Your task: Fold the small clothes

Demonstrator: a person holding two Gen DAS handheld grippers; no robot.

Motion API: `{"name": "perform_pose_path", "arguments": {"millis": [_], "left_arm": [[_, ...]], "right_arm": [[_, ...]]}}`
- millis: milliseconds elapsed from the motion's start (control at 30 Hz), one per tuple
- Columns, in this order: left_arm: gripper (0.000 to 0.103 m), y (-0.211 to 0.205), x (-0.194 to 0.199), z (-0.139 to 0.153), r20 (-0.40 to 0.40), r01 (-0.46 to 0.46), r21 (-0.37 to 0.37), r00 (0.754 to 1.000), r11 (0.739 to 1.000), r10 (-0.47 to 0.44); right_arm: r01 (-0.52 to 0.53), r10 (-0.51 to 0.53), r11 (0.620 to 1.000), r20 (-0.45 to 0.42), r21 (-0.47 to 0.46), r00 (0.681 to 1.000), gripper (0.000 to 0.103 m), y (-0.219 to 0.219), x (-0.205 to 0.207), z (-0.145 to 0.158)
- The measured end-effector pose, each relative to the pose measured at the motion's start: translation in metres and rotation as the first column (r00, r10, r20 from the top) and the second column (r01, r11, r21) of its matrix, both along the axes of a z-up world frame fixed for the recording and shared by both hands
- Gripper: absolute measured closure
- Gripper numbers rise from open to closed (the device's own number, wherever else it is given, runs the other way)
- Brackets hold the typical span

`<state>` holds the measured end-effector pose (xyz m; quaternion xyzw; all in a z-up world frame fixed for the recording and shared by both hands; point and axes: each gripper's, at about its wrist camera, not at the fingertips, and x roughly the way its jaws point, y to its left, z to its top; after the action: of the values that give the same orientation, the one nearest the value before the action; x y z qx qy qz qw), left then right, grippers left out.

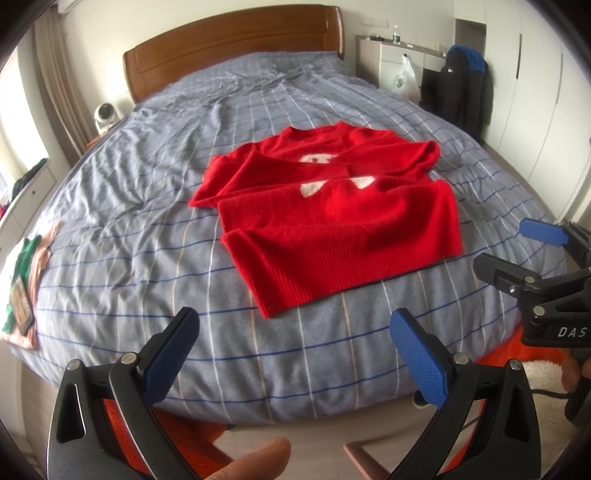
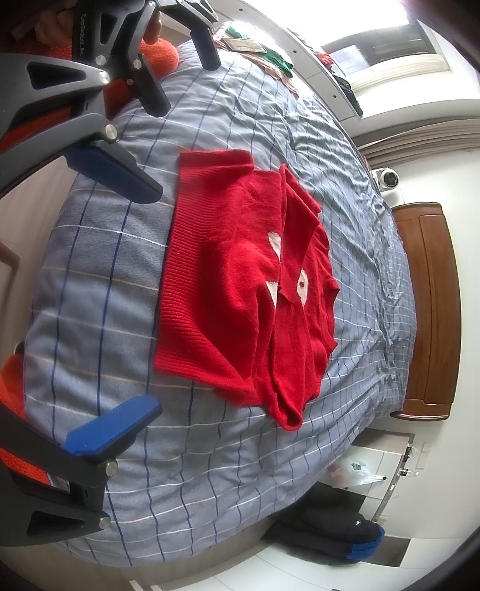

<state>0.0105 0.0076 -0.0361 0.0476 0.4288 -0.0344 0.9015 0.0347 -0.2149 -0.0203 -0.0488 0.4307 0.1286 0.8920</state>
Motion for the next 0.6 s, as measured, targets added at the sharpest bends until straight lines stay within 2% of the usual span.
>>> {"name": "perform_pose_path", "arguments": {"millis": [600], "left_arm": [[0.0,0.0019,-0.0019,-0.0009,-0.005,-0.002,0.003,1.0,1.0,0.002]], "right_arm": [[0.001,-0.001,1.0,-0.001,-0.007,1.0,0.0,0.0004,0.0001,-0.0003]]}}
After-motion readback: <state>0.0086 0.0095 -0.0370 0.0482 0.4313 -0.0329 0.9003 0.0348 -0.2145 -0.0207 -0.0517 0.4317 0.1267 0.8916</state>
